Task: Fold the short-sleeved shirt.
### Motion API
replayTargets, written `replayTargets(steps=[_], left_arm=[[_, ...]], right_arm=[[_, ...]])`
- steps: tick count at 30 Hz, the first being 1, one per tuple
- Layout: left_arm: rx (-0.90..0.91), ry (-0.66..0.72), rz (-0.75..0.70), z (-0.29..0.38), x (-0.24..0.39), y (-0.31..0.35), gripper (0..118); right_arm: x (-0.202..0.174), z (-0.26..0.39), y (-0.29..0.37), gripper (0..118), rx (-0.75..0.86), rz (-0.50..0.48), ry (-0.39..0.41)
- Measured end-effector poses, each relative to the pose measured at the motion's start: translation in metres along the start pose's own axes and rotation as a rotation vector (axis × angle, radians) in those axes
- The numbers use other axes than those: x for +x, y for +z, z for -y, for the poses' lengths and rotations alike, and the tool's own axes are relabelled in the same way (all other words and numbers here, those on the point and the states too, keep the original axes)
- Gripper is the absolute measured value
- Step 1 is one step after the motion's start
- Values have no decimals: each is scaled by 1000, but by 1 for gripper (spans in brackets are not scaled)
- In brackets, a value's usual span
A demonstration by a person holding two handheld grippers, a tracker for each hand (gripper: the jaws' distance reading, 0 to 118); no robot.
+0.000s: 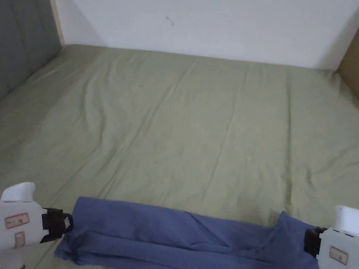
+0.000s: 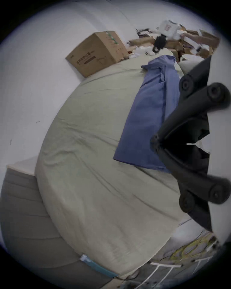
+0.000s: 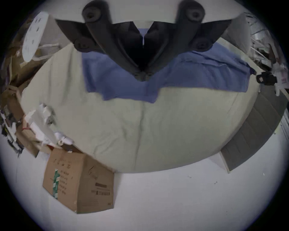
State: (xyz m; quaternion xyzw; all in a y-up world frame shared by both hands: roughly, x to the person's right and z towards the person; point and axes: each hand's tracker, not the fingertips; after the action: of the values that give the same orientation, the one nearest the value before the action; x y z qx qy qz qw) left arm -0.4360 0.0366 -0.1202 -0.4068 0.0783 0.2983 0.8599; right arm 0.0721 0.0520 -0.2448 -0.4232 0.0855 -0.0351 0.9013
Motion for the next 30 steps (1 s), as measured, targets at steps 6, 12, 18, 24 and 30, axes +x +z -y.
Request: replayTargets(steps=[6,12,18,24,30], left_arm=[[-57,216,74,6,-38,-25,116],[-142,417,199,30,-58,-61,113],[-128,539,203,35,-76,-60,8],[-101,395,80,17,-42,-40,8],[1,-33,59,-14,76,-11,8]], right_arm=[[-41,12,-12,0,-29,-17,107],[-51,12,-18,0,-64,-44,108],[-44,16,-21,0,-88,-59,82],[-29,18,-17,0,-100,-73,40],[-10,18,-9,0,-85,-61,-1]])
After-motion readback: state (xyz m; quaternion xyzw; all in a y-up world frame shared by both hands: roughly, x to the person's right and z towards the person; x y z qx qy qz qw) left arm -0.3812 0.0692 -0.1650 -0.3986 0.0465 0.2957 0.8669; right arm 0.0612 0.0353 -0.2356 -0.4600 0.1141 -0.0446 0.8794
